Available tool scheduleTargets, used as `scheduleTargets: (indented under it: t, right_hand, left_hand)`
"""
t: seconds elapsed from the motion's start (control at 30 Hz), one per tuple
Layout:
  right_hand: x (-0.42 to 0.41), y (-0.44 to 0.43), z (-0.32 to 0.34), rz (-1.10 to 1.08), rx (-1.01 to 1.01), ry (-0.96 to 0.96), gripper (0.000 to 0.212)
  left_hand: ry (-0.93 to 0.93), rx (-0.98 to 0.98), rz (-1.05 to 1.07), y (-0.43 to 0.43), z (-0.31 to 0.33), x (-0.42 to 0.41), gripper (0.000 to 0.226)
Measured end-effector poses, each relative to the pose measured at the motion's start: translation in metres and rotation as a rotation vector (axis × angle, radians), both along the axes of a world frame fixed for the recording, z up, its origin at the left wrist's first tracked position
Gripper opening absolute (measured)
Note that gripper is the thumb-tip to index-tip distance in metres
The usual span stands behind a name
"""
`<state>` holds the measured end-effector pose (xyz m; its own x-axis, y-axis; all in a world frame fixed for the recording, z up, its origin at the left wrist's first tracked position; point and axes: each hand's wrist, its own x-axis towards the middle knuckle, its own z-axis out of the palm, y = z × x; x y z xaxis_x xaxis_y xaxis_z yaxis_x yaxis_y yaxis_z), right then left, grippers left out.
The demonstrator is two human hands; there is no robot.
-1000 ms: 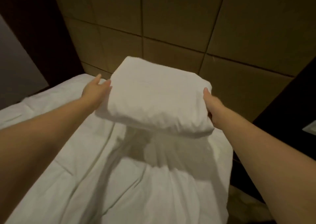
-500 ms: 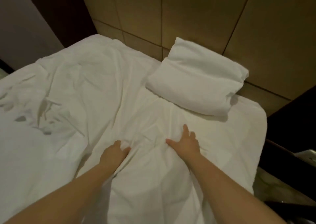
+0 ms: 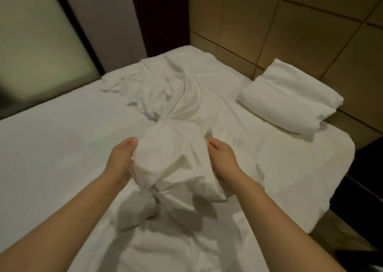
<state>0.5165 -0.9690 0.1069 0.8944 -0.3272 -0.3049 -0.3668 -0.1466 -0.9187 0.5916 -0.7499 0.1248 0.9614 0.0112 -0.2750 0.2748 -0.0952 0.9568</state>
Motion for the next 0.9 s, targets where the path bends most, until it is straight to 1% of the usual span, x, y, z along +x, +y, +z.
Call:
scheduleTargets:
  t: [0.03, 0.07, 0.13, 0.17, 0.2, 0.23, 0.27, 0.33, 0.43, 0.5, 0.53, 0.63, 0.67, 0.73, 0.83, 0.87, 0.9]
  right_hand:
    - [-0.009, 0.031, 0.019, 0.028, -0.04, -0.036, 0.03]
    - [-0.023, 0.079, 0.048, 0.059, -0.102, -0.076, 0.03]
    - [-0.032, 0.115, 0.086, 0.026, -0.255, -0.148, 0.025]
    - [-0.042, 0.144, 0.11, 0.009, -0.354, -0.189, 0.02]
    - [-0.052, 0.177, 0.133, -0.014, -0.42, -0.229, 0.02]
    - [-0.06, 0.21, 0.159, -0.025, -0.441, -0.275, 0.022]
    - [-0.067, 0.245, 0.182, -0.014, -0.443, -0.327, 0.024]
    - [-0.079, 0.317, 0.225, 0.041, -0.453, -0.416, 0.025]
    - [-0.088, 0.423, 0.271, 0.166, -0.393, -0.515, 0.024]
    - [-0.091, 0.486, 0.287, 0.239, -0.322, -0.574, 0.026]
    - [-0.094, 0.515, 0.29, 0.28, -0.256, -0.578, 0.027]
    - [-0.115, 0.597, 0.296, 0.385, -0.009, -0.531, 0.032]
    - [-0.123, 0.623, 0.299, 0.406, 0.04, -0.526, 0.034]
    - [-0.141, 0.671, 0.314, 0.447, 0.115, -0.549, 0.036]
    - [-0.162, 0.74, 0.338, 0.462, 0.176, -0.569, 0.035]
    - [-0.167, 0.76, 0.343, 0.465, 0.219, -0.575, 0.033]
    - [-0.171, 0.779, 0.343, 0.477, 0.292, -0.577, 0.029]
  left_hand:
    - [-0.048, -0.045, 0.041, 0.037, 0.022, -0.014, 0.027]
    - [-0.097, -0.073, 0.108, 0.096, 0.055, -0.036, 0.032]
    - [-0.132, -0.153, 0.212, 0.161, 0.093, -0.05, 0.044]
    - [-0.175, -0.165, 0.235, 0.205, 0.118, -0.066, 0.041]
    - [-0.222, -0.128, 0.242, 0.252, 0.144, -0.082, 0.03]
    - [-0.273, -0.069, 0.222, 0.295, 0.168, -0.099, 0.02]
    - [-0.328, -0.006, 0.211, 0.336, 0.192, -0.117, 0.016]
    - [-0.433, 0.05, 0.262, 0.407, 0.235, -0.152, 0.021]
    - [-0.491, 0.047, 0.432, 0.498, 0.292, -0.205, 0.026]
    - [-0.47, 0.032, 0.542, 0.555, 0.311, -0.242, 0.024]
    - [-0.449, 0.047, 0.596, 0.582, 0.313, -0.264, 0.023]
    - [-0.415, 0.227, 0.659, 0.649, 0.321, -0.332, 0.016]
    - [-0.422, 0.241, 0.687, 0.671, 0.326, -0.35, 0.022]
    - [-0.434, 0.165, 0.755, 0.711, 0.336, -0.379, 0.023]
    - [-0.416, 0.097, 0.793, 0.771, 0.345, -0.408, 0.014]
    - [-0.392, 0.048, 0.799, 0.791, 0.343, -0.414, 0.011]
    - [-0.364, 0.012, 0.794, 0.812, 0.338, -0.417, 0.013]
